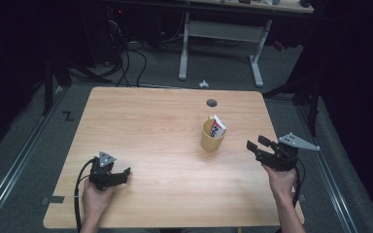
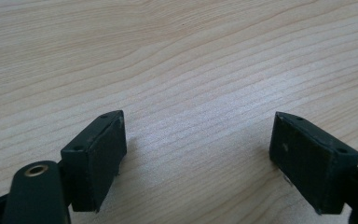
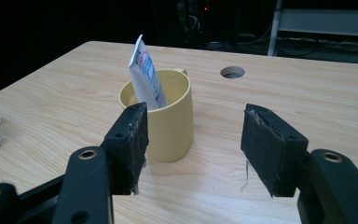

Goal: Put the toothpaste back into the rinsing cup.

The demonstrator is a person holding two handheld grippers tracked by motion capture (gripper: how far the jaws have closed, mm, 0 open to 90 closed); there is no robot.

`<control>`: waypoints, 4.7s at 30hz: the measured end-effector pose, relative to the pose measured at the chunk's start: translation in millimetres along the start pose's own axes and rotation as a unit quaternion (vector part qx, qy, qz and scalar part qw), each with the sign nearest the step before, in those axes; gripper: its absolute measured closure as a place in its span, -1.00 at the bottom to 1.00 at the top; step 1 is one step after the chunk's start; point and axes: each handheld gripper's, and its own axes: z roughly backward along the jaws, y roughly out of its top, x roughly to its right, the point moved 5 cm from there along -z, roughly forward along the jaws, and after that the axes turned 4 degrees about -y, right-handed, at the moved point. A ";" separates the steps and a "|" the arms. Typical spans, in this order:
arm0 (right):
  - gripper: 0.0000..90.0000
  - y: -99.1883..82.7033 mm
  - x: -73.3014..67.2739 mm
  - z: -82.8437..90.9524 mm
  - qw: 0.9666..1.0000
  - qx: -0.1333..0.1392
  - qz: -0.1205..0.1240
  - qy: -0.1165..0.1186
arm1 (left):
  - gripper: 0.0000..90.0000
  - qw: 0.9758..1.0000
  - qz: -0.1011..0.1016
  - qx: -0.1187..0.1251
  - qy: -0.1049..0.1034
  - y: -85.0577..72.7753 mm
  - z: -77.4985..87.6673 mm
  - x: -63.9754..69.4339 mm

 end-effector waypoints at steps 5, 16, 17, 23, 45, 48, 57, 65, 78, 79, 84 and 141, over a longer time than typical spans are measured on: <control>-0.07 -5.9 2.6 3.2 1.000 0.002 -0.006 -0.003 | -0.57 1.000 0.000 0.000 0.000 0.0 0.0 0.0; -0.07 -22.1 7.7 2.8 1.000 -0.008 -0.015 -0.010 | -0.57 1.000 0.000 0.000 0.000 0.0 0.0 0.0; -0.07 -24.2 8.1 2.2 1.000 -0.010 -0.018 -0.011 | -0.57 1.000 0.000 0.000 0.000 0.0 0.0 0.0; -0.07 -35.1 10.1 -2.9 0.999 -0.025 -0.021 -0.019 | -0.57 1.000 0.000 0.000 0.000 0.0 0.0 0.0; -0.05 -63.7 13.2 -27.2 0.996 -0.075 -0.003 -0.052 | -0.57 1.000 0.000 0.000 0.000 0.0 0.0 0.0; -0.05 -66.1 12.5 -31.5 0.995 -0.082 0.000 -0.053 | -0.57 1.000 0.000 0.000 0.000 0.0 0.0 0.0; -0.04 -72.0 9.7 -44.7 0.993 -0.100 0.007 -0.057 | -0.57 1.000 0.000 0.000 0.000 0.0 0.0 0.0; -0.03 -76.9 11.4 -52.9 0.991 -0.115 0.013 -0.069 | -0.57 1.000 0.000 0.000 0.000 0.0 0.0 0.0; -0.04 -84.1 13.2 -61.1 0.988 -0.132 0.018 -0.080 | -0.57 1.000 0.000 0.000 0.000 0.0 0.0 0.0; -0.03 -84.7 13.3 -62.0 0.987 -0.134 0.020 -0.083 | -0.57 1.000 0.000 0.000 0.000 0.0 0.0 0.1; -0.04 -85.9 13.6 -64.0 0.986 -0.138 0.024 -0.087 | -0.57 1.000 0.000 0.000 0.000 0.0 0.0 0.1; -0.17 -99.8 12.5 -74.7 0.981 -0.159 0.042 -0.105 | -0.57 1.000 0.000 0.000 0.001 -0.2 0.1 0.1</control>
